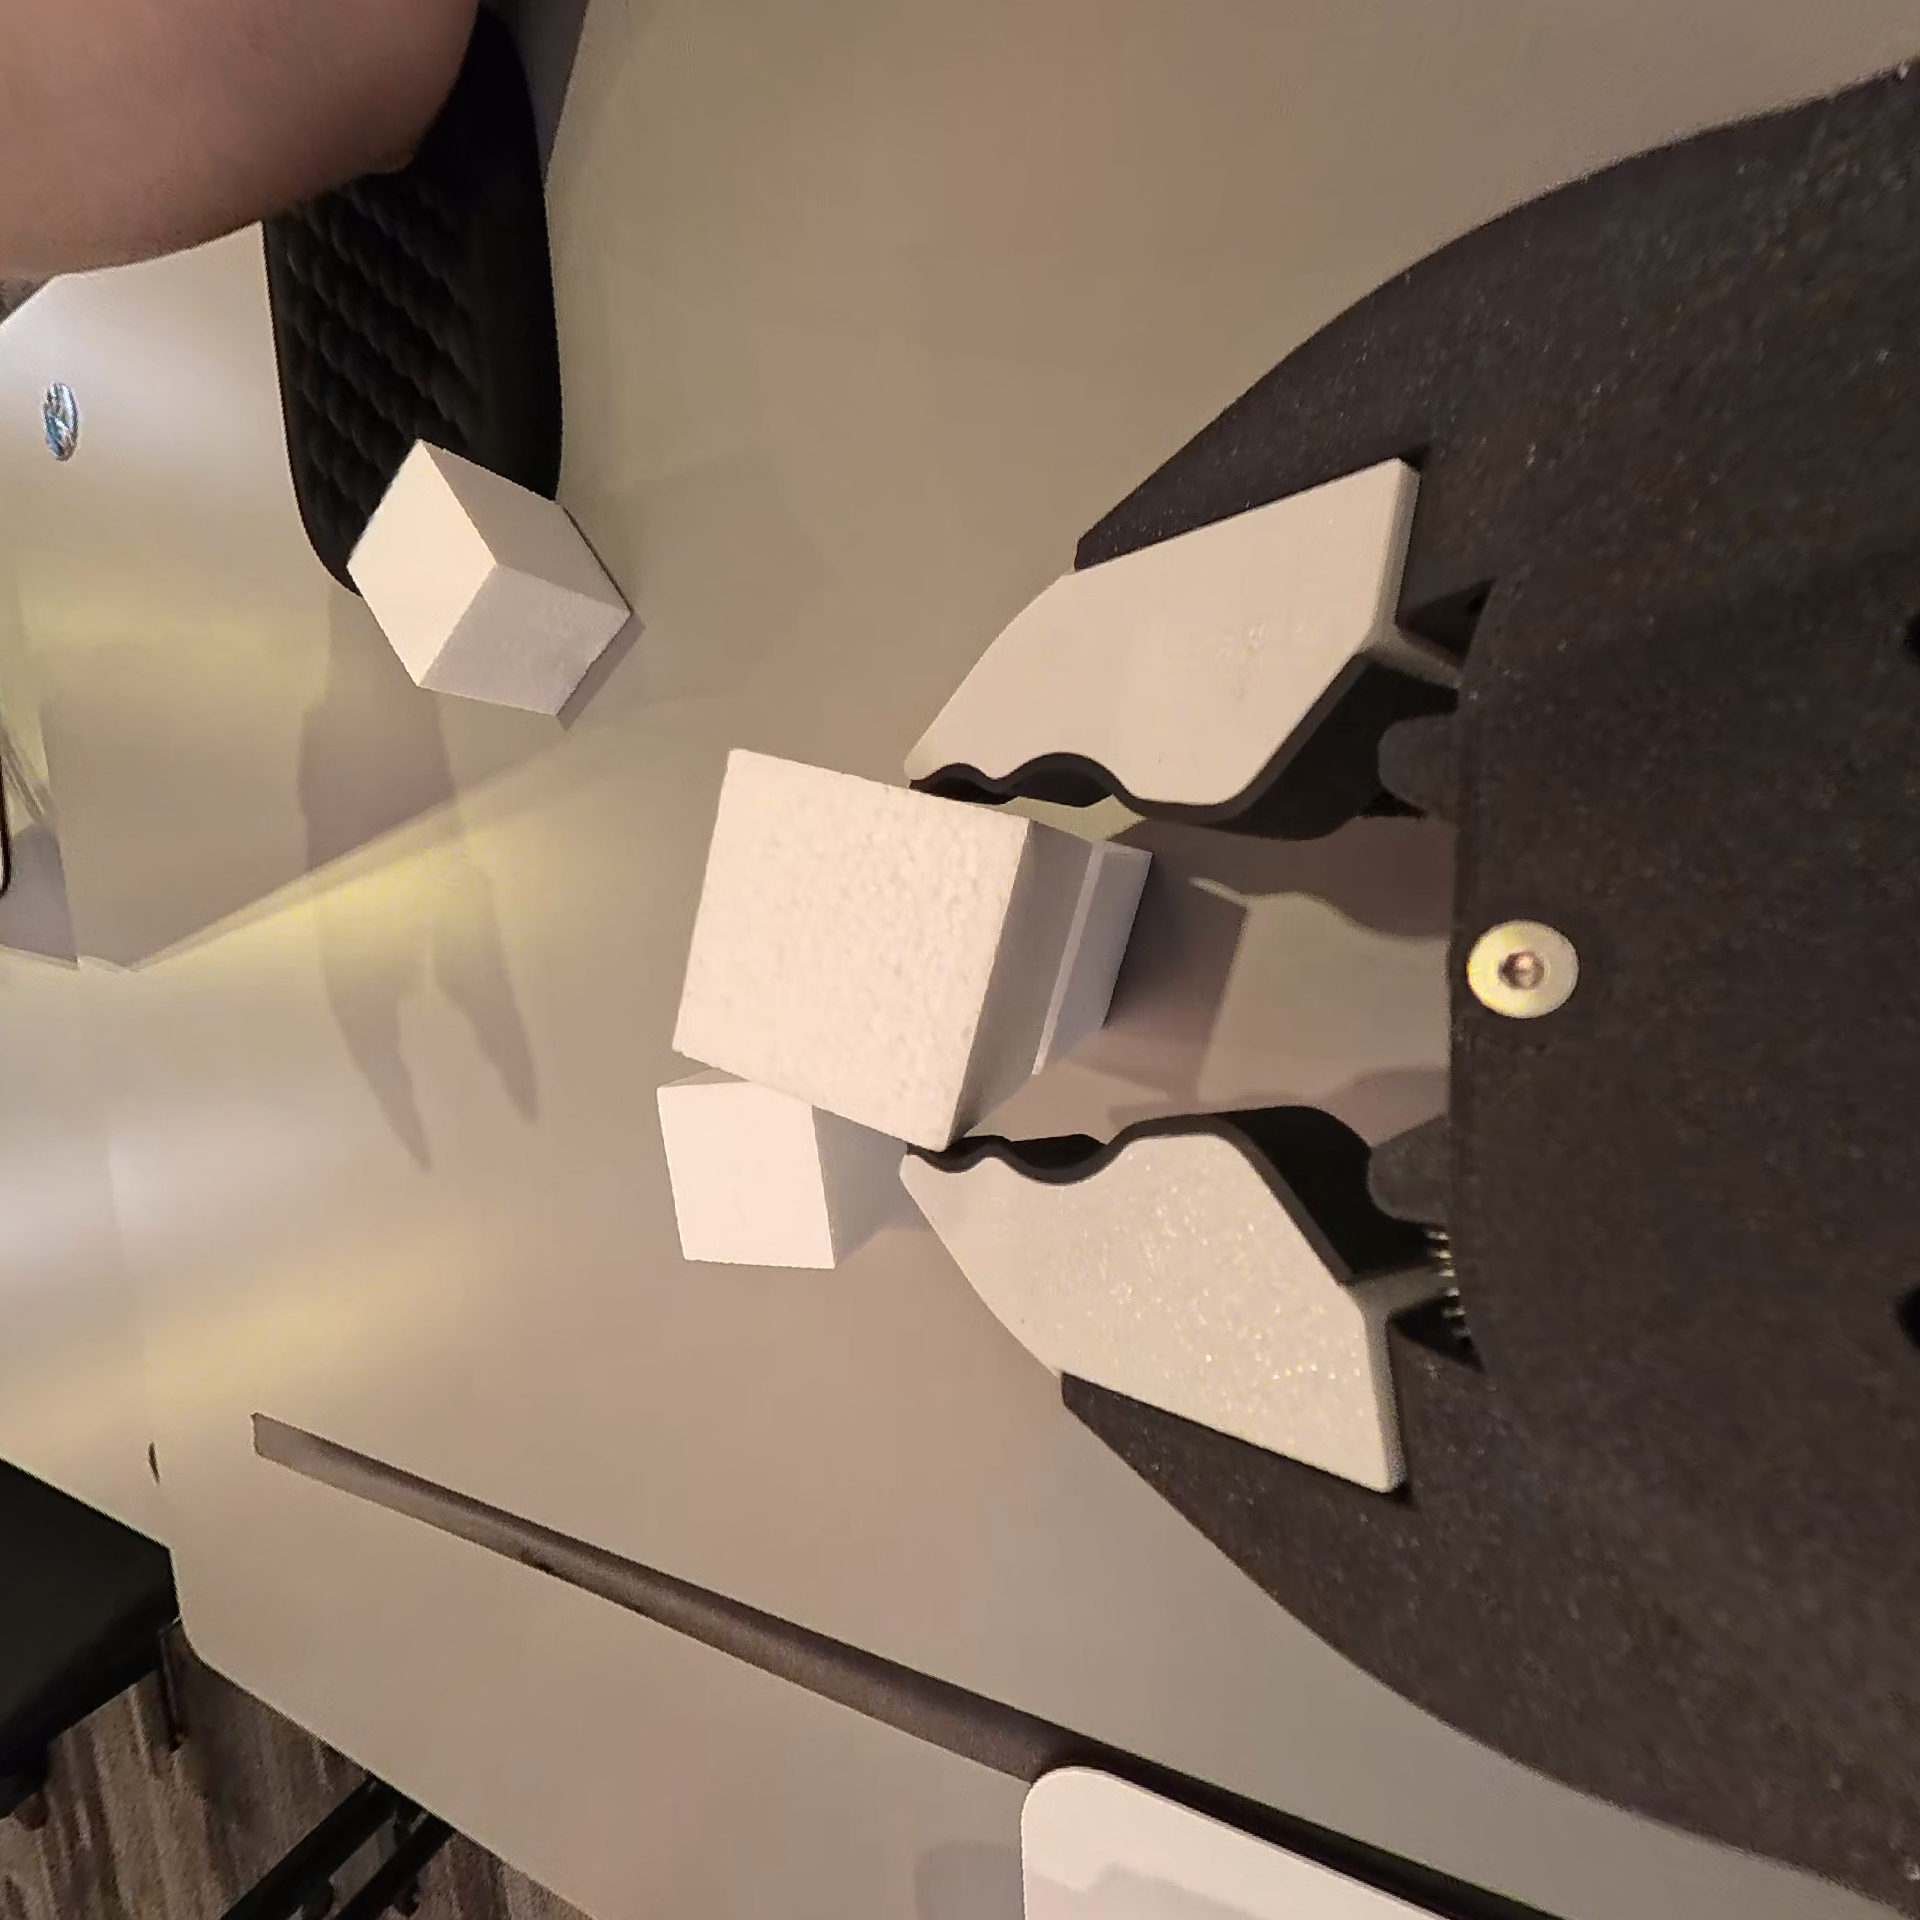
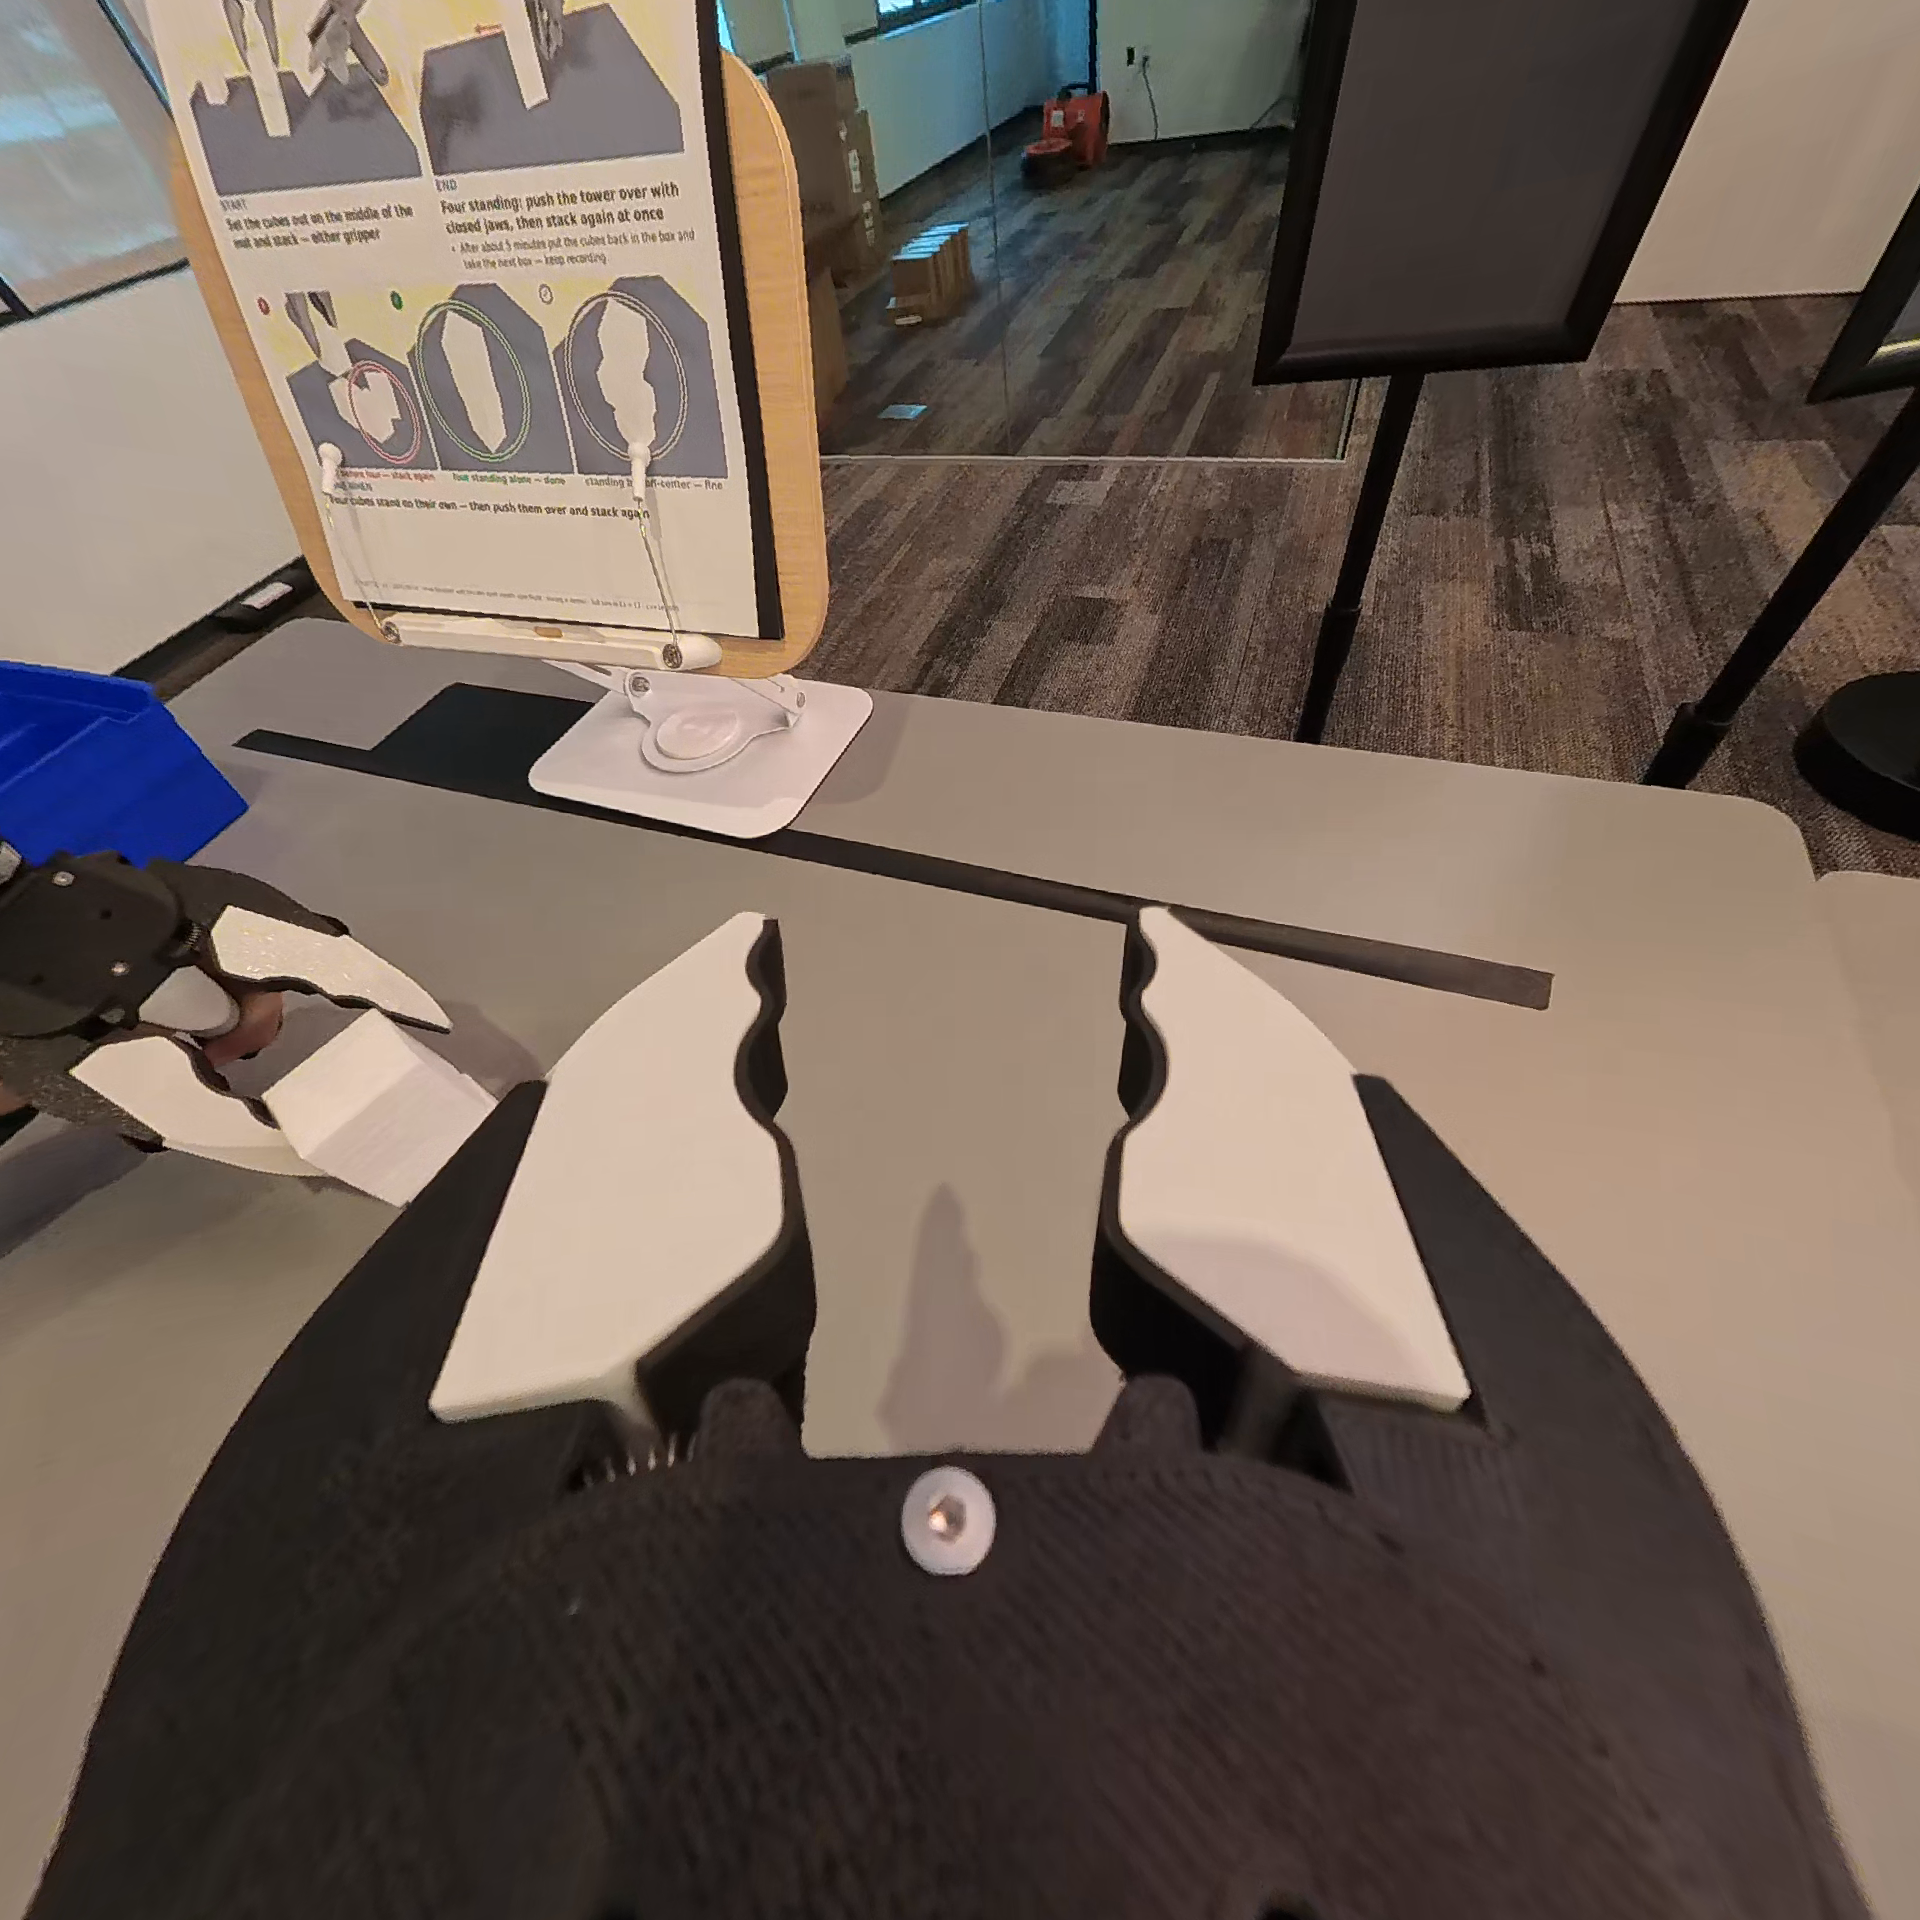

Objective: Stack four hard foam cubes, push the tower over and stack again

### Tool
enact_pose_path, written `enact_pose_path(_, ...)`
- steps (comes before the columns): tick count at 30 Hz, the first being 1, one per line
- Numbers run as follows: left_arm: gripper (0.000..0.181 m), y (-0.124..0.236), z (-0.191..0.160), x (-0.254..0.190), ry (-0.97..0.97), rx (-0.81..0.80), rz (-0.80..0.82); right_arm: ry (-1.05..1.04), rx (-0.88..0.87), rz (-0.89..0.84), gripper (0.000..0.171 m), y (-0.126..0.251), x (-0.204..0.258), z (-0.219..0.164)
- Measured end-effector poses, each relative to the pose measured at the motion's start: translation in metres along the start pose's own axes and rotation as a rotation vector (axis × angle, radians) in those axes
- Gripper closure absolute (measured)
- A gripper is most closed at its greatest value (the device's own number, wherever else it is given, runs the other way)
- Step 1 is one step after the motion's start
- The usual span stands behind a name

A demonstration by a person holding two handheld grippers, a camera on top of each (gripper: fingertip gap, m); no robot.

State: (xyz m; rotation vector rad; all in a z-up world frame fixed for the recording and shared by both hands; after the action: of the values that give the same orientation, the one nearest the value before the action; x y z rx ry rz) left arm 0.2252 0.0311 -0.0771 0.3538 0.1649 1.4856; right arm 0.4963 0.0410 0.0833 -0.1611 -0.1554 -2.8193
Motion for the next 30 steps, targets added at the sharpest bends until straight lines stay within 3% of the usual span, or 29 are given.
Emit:
enact_pose_path(14,0.119,-0.004,-0.003,0.001,0.003,-0.005,0.000,-0.044,0.005,0.001,0.108,0.001,-0.008,-0.006)
enact_pose_path(17,0.101,-0.004,-0.004,0.006,0.008,-0.017,0.025,-0.049,0.015,0.004,0.108,0.000,-0.008,-0.008)
enact_pose_path(19,0.099,-0.001,-0.002,0.006,0.020,-0.027,0.019,-0.050,0.024,0.007,0.108,0.000,-0.007,-0.009)
enact_pose_path(26,0.098,0.042,0.034,0.010,-0.008,-0.113,0.102,-0.038,0.057,0.033,0.107,0.015,0.025,-0.009)
enact_pose_path(30,0.096,0.073,0.061,0.023,0.008,-0.180,0.201,0.089,0.117,0.168,0.104,0.030,0.072,-0.049)
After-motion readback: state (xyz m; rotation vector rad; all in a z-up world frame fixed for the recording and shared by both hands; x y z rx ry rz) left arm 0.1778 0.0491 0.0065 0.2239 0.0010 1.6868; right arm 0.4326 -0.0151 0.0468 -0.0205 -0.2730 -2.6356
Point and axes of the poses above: each gripper's, where its closed fingertips meet, y back along the fingers, z out of its top, x = y × z across the jaws, the point moved 1 cm from there along y, back along the fingers, and after that the axes turned 13 degrees about -x, right-handed, at the moved point
